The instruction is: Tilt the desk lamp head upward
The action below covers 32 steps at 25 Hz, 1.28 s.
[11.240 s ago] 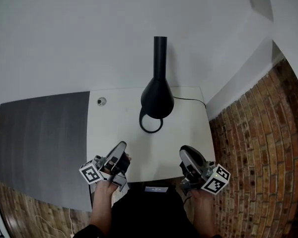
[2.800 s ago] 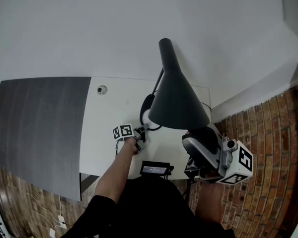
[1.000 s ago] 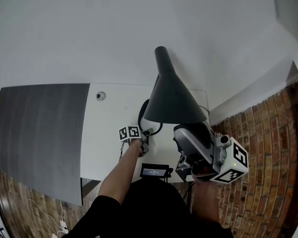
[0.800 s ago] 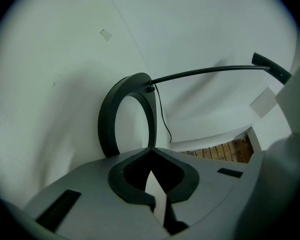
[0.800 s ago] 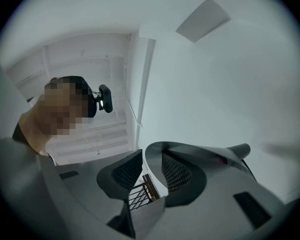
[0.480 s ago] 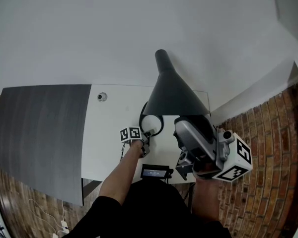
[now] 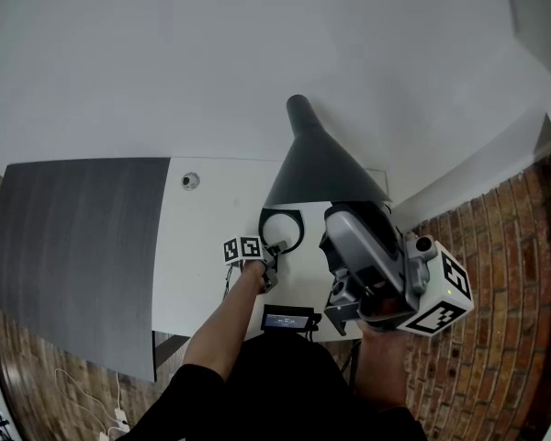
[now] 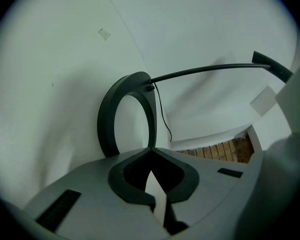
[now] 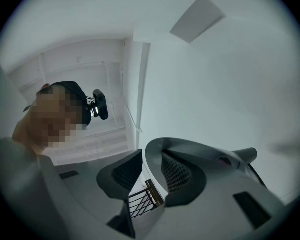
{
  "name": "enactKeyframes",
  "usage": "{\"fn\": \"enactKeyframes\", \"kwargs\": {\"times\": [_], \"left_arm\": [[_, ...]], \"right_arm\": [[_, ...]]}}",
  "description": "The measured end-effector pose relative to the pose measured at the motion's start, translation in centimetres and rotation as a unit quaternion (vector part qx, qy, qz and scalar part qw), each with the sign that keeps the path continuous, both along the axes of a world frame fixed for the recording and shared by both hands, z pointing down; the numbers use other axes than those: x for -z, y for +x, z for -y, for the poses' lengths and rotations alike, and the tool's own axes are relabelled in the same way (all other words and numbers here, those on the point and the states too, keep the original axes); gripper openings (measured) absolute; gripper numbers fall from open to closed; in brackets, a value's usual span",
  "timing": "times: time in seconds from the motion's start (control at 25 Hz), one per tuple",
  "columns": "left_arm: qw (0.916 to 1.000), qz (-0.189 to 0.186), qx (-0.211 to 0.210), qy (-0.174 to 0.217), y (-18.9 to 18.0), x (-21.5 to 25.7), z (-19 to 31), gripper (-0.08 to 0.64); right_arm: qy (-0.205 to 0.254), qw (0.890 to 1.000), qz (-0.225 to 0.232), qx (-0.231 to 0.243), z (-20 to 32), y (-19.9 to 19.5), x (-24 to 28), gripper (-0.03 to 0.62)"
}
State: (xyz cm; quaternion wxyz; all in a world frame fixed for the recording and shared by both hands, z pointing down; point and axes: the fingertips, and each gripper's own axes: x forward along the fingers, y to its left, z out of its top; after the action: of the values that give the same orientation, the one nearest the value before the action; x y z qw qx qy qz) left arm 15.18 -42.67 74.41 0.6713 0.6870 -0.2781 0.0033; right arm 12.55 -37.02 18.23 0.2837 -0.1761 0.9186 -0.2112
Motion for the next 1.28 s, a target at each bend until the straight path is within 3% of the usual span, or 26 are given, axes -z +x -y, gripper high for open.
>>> {"fn": "enactKeyframes", "kwargs": {"times": [1.28], "left_arm": [[0.9999,0.003,-0.017,0.001,0.1,0.0,-0.1,0.009]], "right_arm": [[-0.063,0.995,0.075,-0.016,3.5,0.0,3.3,0.127]]}}
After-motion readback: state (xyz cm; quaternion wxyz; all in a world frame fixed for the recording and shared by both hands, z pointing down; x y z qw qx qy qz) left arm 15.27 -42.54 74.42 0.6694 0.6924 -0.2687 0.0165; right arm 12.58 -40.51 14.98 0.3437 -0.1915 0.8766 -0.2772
